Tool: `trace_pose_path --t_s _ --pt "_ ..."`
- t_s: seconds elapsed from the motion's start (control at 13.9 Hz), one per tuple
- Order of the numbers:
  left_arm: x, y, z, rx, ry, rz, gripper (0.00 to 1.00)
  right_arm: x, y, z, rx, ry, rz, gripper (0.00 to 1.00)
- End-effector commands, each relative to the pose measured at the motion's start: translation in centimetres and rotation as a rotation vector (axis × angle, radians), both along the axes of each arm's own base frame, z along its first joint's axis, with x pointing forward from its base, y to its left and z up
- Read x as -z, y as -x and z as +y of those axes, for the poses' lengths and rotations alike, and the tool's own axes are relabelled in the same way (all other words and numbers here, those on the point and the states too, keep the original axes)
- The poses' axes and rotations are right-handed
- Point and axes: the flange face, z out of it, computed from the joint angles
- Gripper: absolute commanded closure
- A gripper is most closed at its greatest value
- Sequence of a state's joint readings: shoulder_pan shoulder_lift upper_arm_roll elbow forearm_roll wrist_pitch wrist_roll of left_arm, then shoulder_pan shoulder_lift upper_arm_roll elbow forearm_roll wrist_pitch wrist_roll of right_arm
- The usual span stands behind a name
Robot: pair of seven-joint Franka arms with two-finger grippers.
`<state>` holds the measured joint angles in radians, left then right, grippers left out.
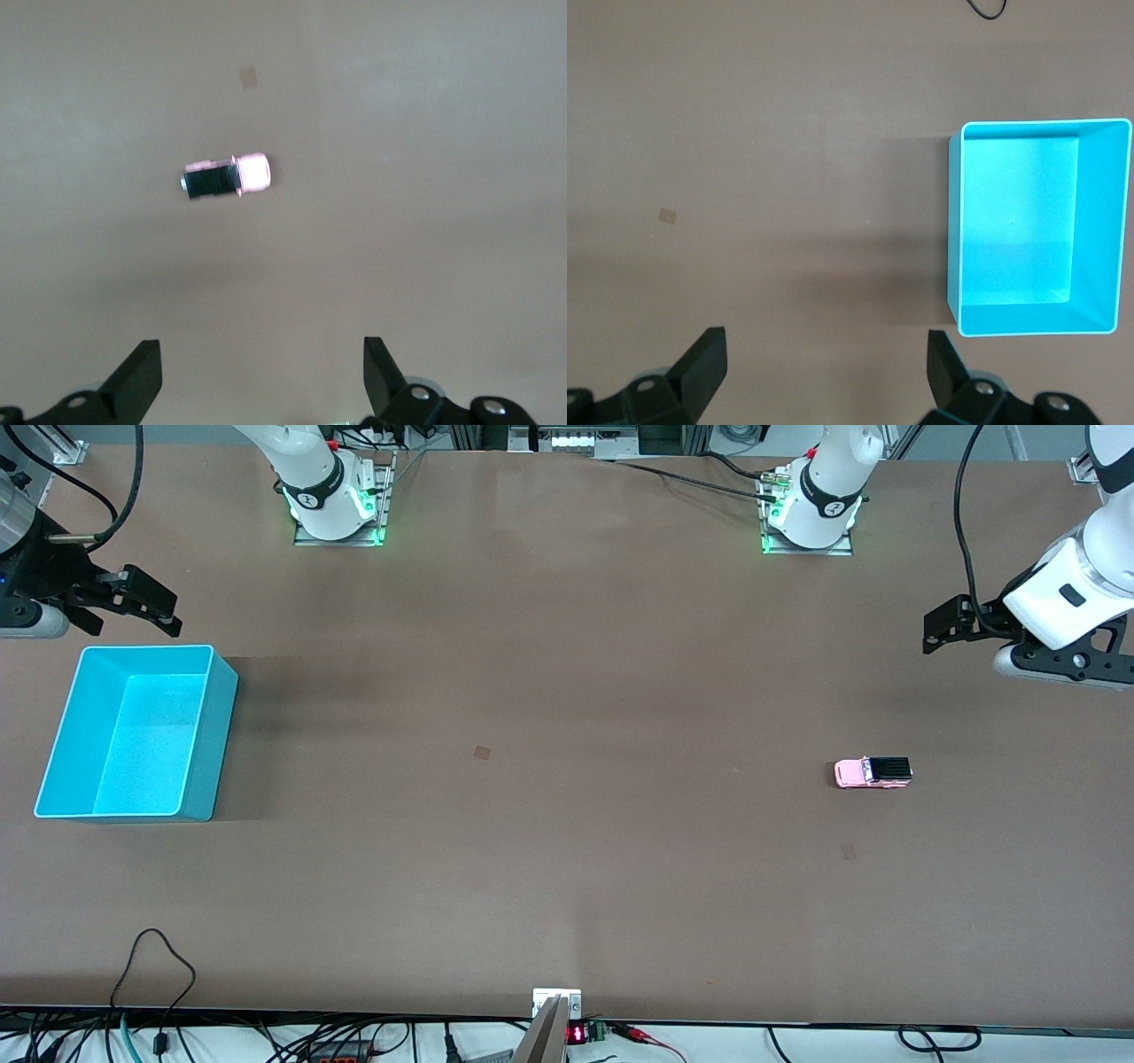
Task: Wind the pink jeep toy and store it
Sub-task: 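Move the left gripper down over the pink toy jeep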
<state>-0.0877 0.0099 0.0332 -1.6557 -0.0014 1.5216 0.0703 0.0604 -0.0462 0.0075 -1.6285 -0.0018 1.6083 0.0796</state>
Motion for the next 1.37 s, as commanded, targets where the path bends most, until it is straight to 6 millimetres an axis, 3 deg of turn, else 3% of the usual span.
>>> trace_pose_path --t_s 0.0,0.14,0.29,0.58,0.72,1.01,1.3 --pt "1.1 0.4 -0.2 0.011 0.004 0.114 0.00 -0.4 0.2 -0.3 -0.009 0.005 0.001 0.00" --pt "2.2 0.6 -0.1 0.058 0.008 0.151 0.00 -0.4 0.2 -0.3 -0.009 0.005 0.001 0.00" --pt "4.6 -0.2 0.7 0.225 0.043 0.200 0.00 -0.4 0.2 -0.4 -0.007 0.005 0.001 0.00" --pt "9.0 -2.2 3.5 0.518 0.124 0.185 0.00 -0.5 0.5 -0.3 -0.009 0.005 0.000 0.00" --pt "12.8 -2.3 5.0 0.642 0.124 0.149 0.00 -0.4 0.4 -0.3 -0.009 0.005 -0.002 0.00" --pt "19.2 -2.5 4.9 0.965 0.050 0.098 0.00 -0.5 0.3 -0.4 -0.007 0.005 -0.007 0.00" --pt "25.9 -5.2 5.0 1.261 0.011 0.035 0.00 -0.4 0.3 -0.4 -0.007 0.005 -0.005 0.00"
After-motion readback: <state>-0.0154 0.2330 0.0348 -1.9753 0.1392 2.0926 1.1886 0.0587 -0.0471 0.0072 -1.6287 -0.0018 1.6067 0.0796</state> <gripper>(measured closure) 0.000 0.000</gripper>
